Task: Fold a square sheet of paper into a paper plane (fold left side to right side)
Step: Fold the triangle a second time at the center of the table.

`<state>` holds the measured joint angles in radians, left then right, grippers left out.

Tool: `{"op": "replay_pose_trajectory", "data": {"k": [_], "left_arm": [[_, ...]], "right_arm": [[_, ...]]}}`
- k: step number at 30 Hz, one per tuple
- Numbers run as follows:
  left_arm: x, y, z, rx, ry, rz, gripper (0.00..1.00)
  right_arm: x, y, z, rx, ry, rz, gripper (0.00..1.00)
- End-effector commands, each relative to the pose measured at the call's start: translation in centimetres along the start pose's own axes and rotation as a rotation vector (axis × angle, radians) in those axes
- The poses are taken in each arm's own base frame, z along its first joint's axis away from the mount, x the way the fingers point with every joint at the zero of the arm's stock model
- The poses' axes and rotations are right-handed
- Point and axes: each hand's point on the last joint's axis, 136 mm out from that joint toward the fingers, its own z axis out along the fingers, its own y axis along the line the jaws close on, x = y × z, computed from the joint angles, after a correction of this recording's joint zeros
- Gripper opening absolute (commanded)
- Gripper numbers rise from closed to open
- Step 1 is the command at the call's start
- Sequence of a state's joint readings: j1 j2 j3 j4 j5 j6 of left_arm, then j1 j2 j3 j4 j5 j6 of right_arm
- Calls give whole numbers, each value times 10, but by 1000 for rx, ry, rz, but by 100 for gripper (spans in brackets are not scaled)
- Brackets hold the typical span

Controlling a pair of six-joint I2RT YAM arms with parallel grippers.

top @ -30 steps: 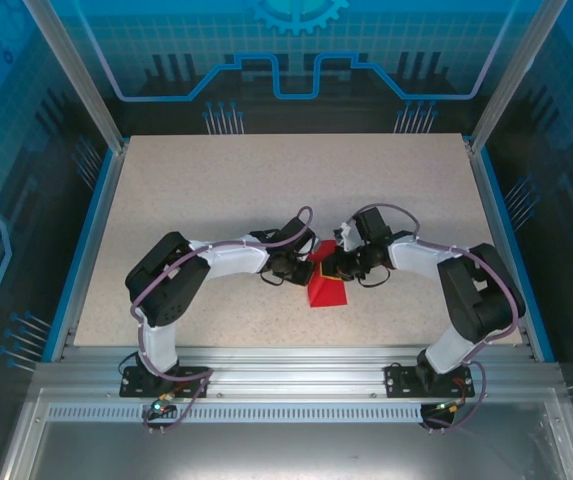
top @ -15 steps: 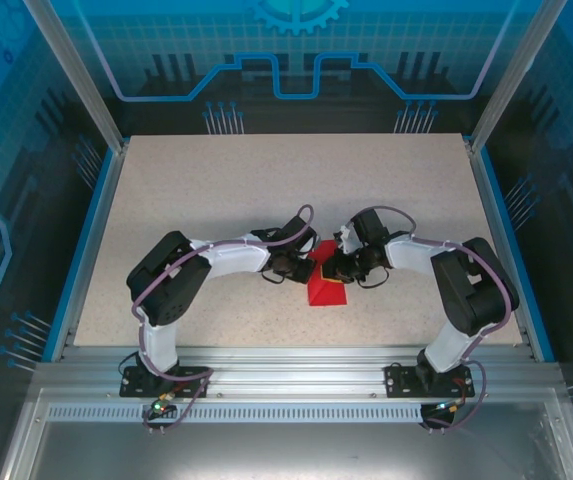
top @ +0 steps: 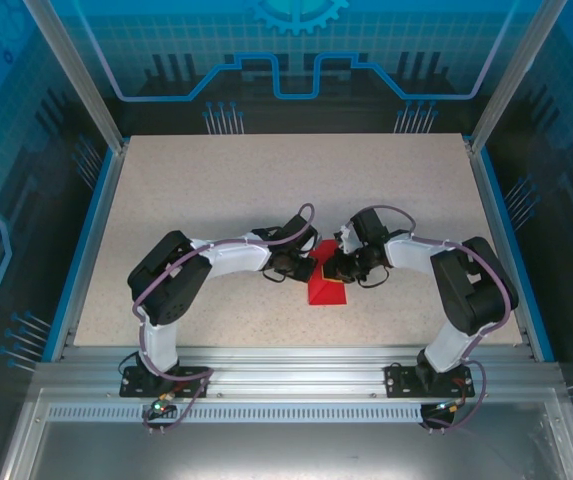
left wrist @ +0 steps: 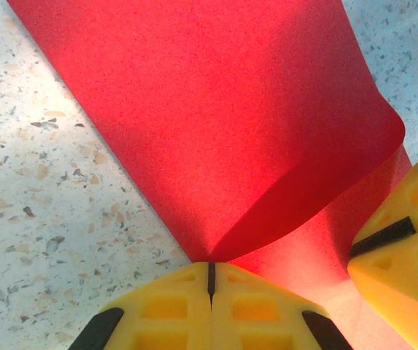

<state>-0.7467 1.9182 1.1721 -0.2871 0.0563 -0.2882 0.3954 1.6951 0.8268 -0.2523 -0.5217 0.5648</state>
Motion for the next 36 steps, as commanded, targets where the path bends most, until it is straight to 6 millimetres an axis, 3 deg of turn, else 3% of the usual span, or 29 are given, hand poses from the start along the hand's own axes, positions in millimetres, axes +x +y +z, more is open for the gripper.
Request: {"op": "replay_pose_trajectory", "data": {"k": [1, 11, 20, 22, 30, 36], "left_arm": [[-3, 5, 4, -19, 11, -8, 0], [-4, 6, 6, -22, 15, -13, 0], [-6, 3, 5, -9, 6, -22, 0], [-8, 2, 2, -5, -2, -27, 4], [-12, -4, -36, 28, -68, -44, 27], [3, -32, -67, 201, -81, -90, 26]], "right_arm": [[3, -2, 6, 25, 29, -9, 14], [7, -12, 9, 65, 48, 7, 13], [20, -33, 18, 122, 92, 52, 12], [21, -36, 19, 131, 96, 57, 12], [22, -35, 20, 112, 93, 49, 12], [19, -27, 18, 85, 85, 31, 12]]}}
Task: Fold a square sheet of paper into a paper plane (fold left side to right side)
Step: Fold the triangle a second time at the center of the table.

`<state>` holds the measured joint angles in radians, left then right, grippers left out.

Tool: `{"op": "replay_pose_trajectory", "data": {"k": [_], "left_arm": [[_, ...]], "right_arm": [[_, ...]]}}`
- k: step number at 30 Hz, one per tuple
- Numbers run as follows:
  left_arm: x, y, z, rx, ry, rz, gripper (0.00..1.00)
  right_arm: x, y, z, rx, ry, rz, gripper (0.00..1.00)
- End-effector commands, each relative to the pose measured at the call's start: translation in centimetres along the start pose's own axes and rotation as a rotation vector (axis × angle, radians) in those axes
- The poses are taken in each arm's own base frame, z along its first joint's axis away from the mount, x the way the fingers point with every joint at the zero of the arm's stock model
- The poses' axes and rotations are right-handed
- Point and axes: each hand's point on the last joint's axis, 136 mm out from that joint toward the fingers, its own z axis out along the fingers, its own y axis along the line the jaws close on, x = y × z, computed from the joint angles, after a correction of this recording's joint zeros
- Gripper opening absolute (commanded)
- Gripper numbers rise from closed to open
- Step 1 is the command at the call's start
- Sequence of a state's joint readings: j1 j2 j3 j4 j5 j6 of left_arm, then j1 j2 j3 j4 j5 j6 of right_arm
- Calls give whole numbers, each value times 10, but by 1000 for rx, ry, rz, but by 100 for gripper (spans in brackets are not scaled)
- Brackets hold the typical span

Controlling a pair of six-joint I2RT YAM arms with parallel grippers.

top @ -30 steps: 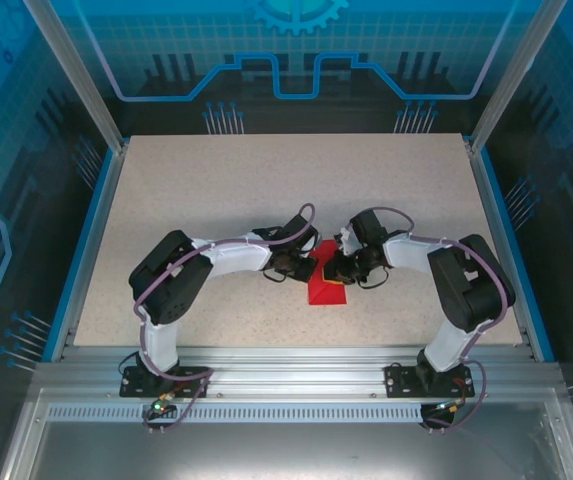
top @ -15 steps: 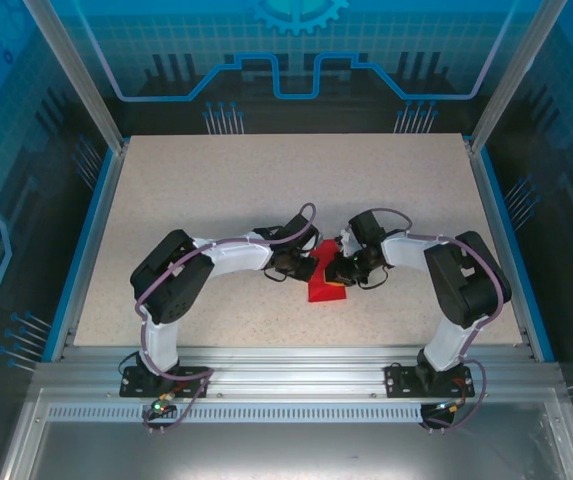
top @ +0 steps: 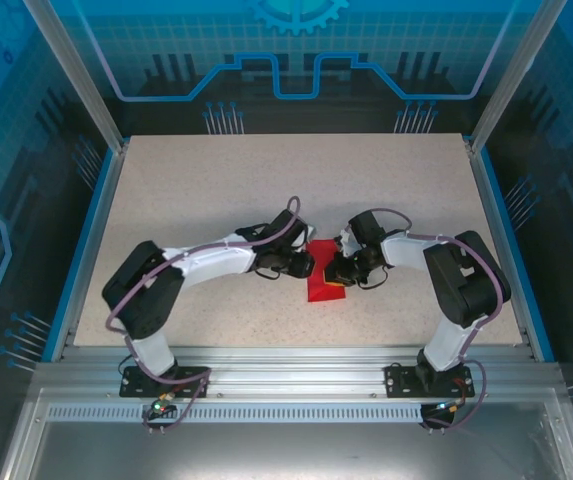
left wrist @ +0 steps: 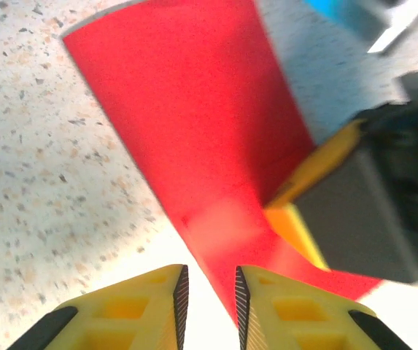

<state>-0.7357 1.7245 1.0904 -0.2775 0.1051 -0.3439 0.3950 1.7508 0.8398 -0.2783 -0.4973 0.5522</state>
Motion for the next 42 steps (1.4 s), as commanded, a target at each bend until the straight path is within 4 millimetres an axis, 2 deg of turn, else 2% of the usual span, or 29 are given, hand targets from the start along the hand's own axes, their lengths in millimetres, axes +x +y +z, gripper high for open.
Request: {"op": "replay_pose_trajectory", "data": {"k": [1, 5, 9, 12, 24, 42], "left_arm": [[14, -21, -16, 137, 18, -66, 25], [29, -36, -19, 235, 41, -111, 24], [36, -54, -9, 322, 80, -124, 23], [41, -58, 2, 345, 102, -141, 23], [53, -54, 32, 326, 181, -163, 24], [76, -45, 39, 290, 254, -189, 24]], "right_arm": [[14, -11, 9, 35, 45, 4, 12], [13, -9, 8, 30, 39, -3, 12], [13, -10, 8, 31, 41, -1, 12], [13, -10, 9, 31, 42, 0, 12], [13, -10, 9, 27, 47, 0, 12], [11, -8, 8, 29, 48, -8, 12]]}}
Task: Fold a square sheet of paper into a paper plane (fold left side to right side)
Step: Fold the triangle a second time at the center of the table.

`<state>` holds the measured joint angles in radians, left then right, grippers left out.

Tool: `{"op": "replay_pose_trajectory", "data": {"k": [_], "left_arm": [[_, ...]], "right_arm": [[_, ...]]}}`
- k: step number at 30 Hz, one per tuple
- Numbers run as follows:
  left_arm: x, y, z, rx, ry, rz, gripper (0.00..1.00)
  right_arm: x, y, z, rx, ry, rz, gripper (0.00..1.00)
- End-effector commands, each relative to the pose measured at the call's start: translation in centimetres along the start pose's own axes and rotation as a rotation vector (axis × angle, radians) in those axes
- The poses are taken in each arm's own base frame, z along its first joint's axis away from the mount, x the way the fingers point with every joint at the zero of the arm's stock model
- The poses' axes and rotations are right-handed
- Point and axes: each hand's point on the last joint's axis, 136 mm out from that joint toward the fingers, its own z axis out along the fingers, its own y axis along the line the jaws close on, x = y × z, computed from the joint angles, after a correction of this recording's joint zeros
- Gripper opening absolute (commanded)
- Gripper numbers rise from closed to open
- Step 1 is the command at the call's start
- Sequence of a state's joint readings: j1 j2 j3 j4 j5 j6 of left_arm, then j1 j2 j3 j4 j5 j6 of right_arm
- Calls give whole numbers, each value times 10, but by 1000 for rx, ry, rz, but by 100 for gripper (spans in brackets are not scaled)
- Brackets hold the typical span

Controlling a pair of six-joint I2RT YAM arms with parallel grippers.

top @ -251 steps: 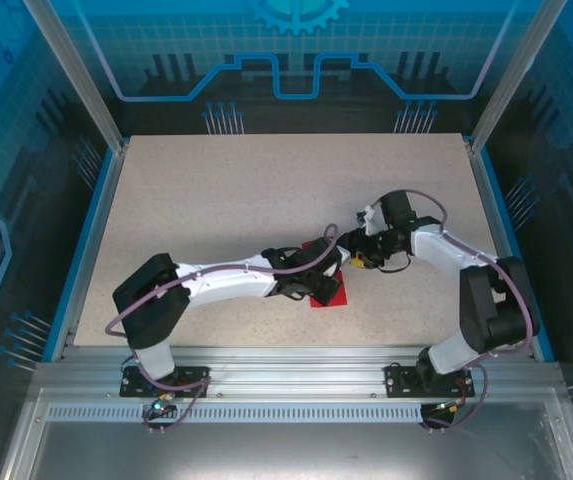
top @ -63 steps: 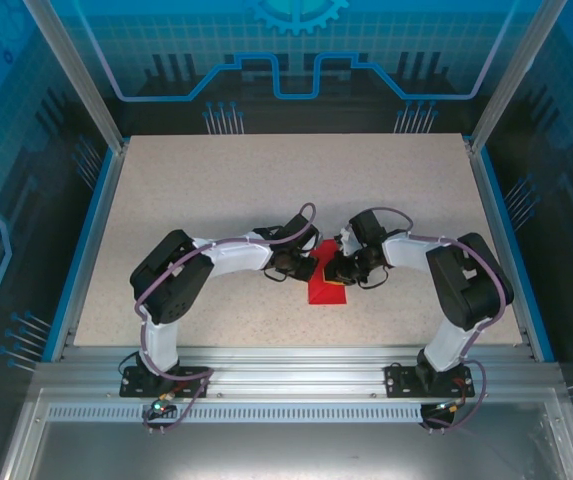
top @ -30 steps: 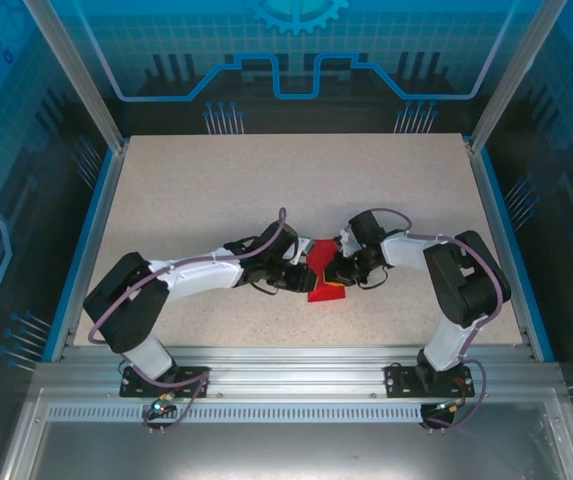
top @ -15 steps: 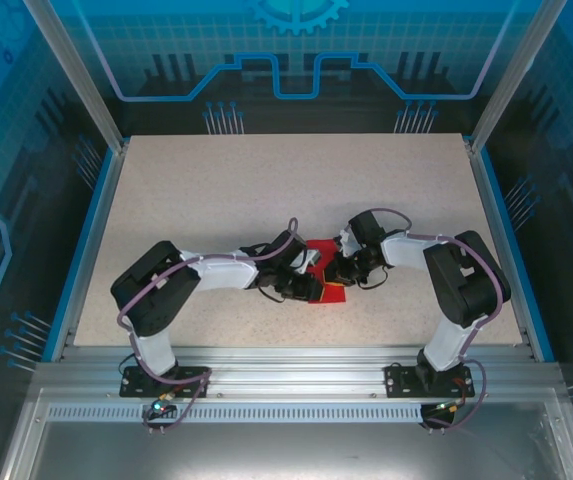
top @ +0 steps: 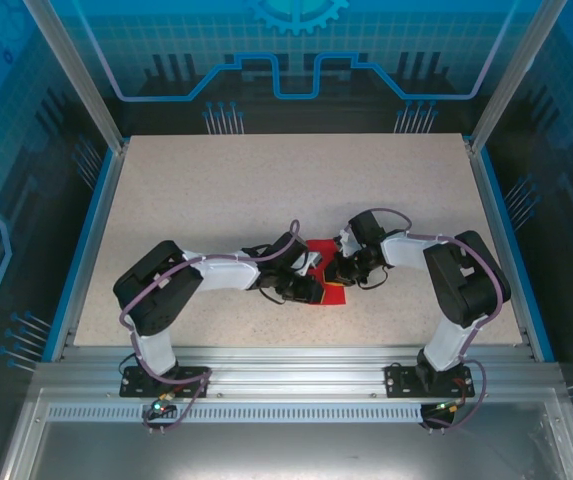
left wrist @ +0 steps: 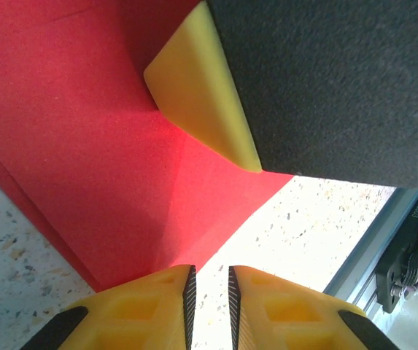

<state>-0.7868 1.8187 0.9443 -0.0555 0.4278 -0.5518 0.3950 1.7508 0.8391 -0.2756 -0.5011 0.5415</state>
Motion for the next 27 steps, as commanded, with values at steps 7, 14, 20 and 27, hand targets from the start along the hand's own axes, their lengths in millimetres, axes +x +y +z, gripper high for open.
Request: {"op": "replay_pose_trajectory", "data": {"k": [7, 14, 20, 27], "left_arm": [[16, 5, 7, -7, 73, -51, 24], [21, 8, 11, -11, 89, -67, 24], [26, 15, 14, -26, 101, -89, 23], [30, 24, 17, -58, 112, -115, 20]], "right_arm": [[11, -7, 7, 30, 47, 1, 12], [9, -5, 5, 23, 39, -7, 12], [2, 7, -2, -28, 10, -24, 13], [-4, 20, -23, -43, -39, -72, 13]]}}
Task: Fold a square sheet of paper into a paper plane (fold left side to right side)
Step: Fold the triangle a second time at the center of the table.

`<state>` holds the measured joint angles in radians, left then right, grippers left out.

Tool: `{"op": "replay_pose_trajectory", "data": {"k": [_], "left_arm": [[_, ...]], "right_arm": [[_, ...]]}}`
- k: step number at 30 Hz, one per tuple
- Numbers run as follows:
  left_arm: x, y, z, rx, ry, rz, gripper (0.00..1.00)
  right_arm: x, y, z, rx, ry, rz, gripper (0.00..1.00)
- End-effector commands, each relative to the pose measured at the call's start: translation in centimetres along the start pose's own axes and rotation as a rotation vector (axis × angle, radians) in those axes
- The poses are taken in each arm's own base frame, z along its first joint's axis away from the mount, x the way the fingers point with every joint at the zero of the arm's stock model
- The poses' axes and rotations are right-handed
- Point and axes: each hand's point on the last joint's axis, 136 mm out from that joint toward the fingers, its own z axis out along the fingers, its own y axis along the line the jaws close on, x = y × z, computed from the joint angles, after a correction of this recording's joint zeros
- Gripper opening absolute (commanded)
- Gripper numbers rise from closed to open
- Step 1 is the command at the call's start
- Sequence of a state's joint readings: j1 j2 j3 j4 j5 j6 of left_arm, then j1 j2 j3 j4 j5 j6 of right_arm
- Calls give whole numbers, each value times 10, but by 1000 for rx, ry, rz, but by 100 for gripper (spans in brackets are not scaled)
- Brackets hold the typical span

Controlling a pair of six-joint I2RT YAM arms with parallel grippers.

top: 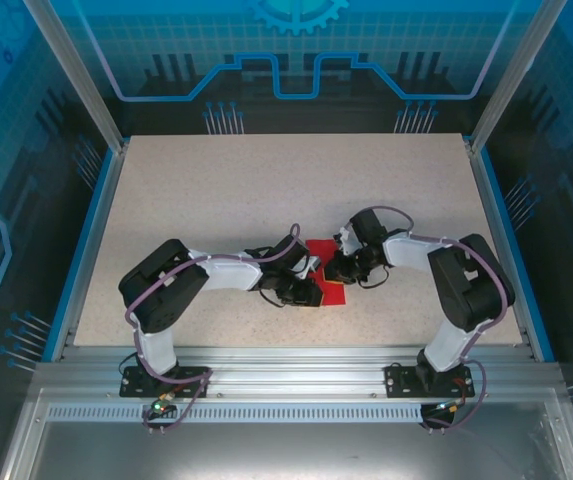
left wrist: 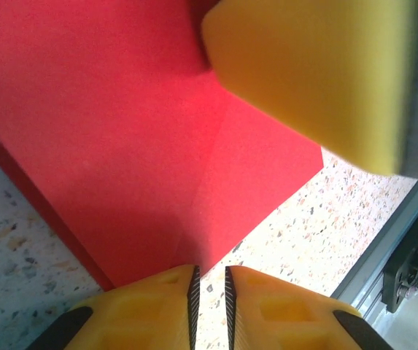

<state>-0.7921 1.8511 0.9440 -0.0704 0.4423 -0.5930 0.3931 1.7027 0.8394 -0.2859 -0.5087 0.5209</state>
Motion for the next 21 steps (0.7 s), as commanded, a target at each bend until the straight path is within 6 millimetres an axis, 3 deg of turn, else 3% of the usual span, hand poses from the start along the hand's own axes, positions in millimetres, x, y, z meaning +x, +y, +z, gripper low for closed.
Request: {"op": "replay_pose_trajectory", "data": {"k": [1, 7, 13, 21], "left_arm": [[19, 17, 10, -45, 65, -56, 19], [19, 17, 10, -42, 64, -57, 17], [19, 17, 9, -43, 63, -57, 17], [17, 15, 9, -40, 57, -51, 17]], "right_arm": [[-1, 10, -14, -21, -17, -37, 13], [8, 14, -19, -42, -13, -40, 11], [14, 20, -5, -51, 22, -45, 10], [7, 4, 13, 21, 43, -15, 9]]}}
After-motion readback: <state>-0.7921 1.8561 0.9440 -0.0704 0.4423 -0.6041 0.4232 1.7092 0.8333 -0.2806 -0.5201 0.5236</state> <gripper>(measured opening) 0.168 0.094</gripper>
